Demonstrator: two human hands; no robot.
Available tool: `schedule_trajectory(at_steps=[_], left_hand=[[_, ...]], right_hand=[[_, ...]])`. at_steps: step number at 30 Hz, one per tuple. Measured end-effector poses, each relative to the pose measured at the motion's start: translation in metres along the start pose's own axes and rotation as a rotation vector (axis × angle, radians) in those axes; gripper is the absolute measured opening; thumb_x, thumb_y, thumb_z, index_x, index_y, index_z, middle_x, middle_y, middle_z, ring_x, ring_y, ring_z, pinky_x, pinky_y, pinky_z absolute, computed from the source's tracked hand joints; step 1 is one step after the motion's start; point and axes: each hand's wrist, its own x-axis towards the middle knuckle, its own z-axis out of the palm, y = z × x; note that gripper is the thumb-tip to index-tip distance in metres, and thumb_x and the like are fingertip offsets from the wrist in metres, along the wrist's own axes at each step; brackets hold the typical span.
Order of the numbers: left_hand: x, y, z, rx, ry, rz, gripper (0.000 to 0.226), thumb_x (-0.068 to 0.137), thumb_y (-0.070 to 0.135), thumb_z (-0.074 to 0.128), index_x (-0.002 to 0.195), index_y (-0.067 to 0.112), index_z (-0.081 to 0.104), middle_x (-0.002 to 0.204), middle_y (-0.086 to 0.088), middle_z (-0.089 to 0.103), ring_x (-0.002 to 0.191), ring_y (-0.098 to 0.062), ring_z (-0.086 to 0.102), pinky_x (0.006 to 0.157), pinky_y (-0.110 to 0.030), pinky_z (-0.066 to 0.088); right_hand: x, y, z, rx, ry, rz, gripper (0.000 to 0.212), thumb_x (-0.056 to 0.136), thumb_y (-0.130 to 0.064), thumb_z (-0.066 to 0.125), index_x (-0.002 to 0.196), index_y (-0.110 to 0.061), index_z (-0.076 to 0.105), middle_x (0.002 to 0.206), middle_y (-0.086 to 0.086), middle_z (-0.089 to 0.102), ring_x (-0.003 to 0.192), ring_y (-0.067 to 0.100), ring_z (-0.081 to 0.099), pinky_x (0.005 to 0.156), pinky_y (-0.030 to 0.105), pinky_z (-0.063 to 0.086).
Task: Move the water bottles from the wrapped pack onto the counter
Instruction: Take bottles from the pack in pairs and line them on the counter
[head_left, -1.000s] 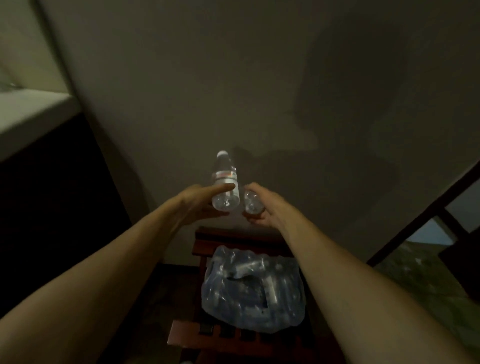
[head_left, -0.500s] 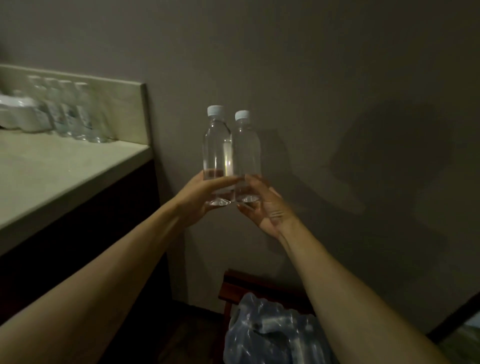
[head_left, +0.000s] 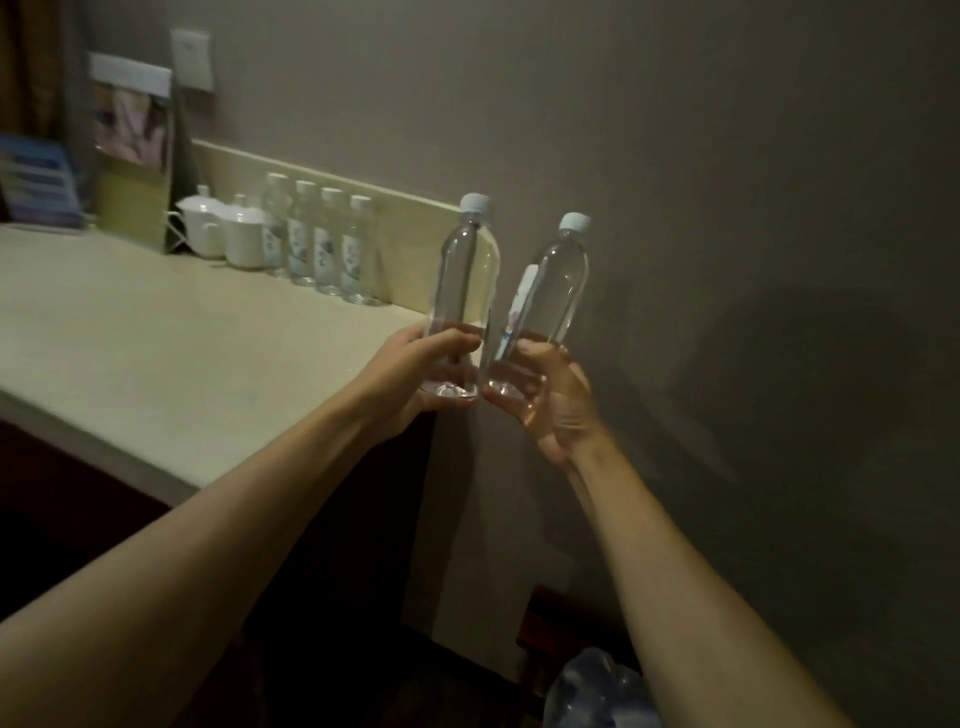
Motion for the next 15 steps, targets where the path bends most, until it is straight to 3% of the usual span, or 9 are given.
schedule_trajectory(at_steps=[3, 6, 9, 11, 15], left_hand=[[-0.002, 0.016, -0.044, 0.068, -0.038, 0.017, 0.017, 0.088, 0.025, 0.066, 0.100, 0.014, 0.071, 0.088, -0.006, 0.075, 0.078, -0.023, 0.074, 0.058, -0.031, 0.058], [-0.004, 0.026, -0.080, 0.106, -0.023, 0.049, 0.036, 0.086, 0.031, 0.070, 0.112, 0.006, 0.065, 0.095, -0.013, 0.074, 0.079, -0.026, 0.074, 0.057, -0.028, 0.056], [-0.001, 0.027, -0.112, 0.096, 0.033, 0.038, 0.038, 0.084, 0.027, 0.073, 0.115, 0.007, 0.064, 0.102, -0.013, 0.074, 0.090, -0.028, 0.074, 0.076, -0.038, 0.059], [0.004, 0.027, -0.128, 0.152, 0.073, 0.017, 0.042, 0.082, 0.027, 0.074, 0.120, 0.013, 0.061, 0.108, -0.009, 0.072, 0.101, -0.027, 0.070, 0.096, -0.048, 0.052], [0.017, 0.026, -0.153, 0.202, 0.016, -0.004, 0.049, 0.077, 0.025, 0.074, 0.122, 0.016, 0.058, 0.113, -0.008, 0.069, 0.109, -0.025, 0.064, 0.104, -0.055, 0.041]], right_hand=[[0.014, 0.026, 0.050, -0.048, 0.007, -0.022, 0.045, 0.080, -0.027, 0.075, 0.115, -0.003, 0.064, 0.106, 0.021, 0.070, 0.099, 0.039, 0.068, 0.086, 0.057, 0.055], [0.024, 0.045, 0.093, -0.120, 0.070, -0.050, 0.056, 0.072, -0.035, 0.082, 0.116, -0.004, 0.065, 0.105, 0.023, 0.070, 0.092, 0.036, 0.069, 0.079, 0.056, 0.057], [0.033, 0.056, 0.116, -0.145, 0.086, -0.023, 0.065, 0.073, -0.034, 0.082, 0.125, -0.003, 0.057, 0.117, 0.026, 0.065, 0.102, 0.043, 0.067, 0.081, 0.063, 0.054], [0.042, 0.062, 0.124, -0.115, 0.092, 0.004, 0.058, 0.079, -0.028, 0.078, 0.124, 0.000, 0.055, 0.118, 0.025, 0.065, 0.103, 0.042, 0.067, 0.083, 0.064, 0.053], [0.061, 0.074, 0.133, -0.176, 0.058, -0.011, 0.022, 0.085, -0.025, 0.071, 0.100, -0.009, 0.067, 0.095, 0.011, 0.072, 0.085, 0.028, 0.071, 0.077, 0.046, 0.059]])
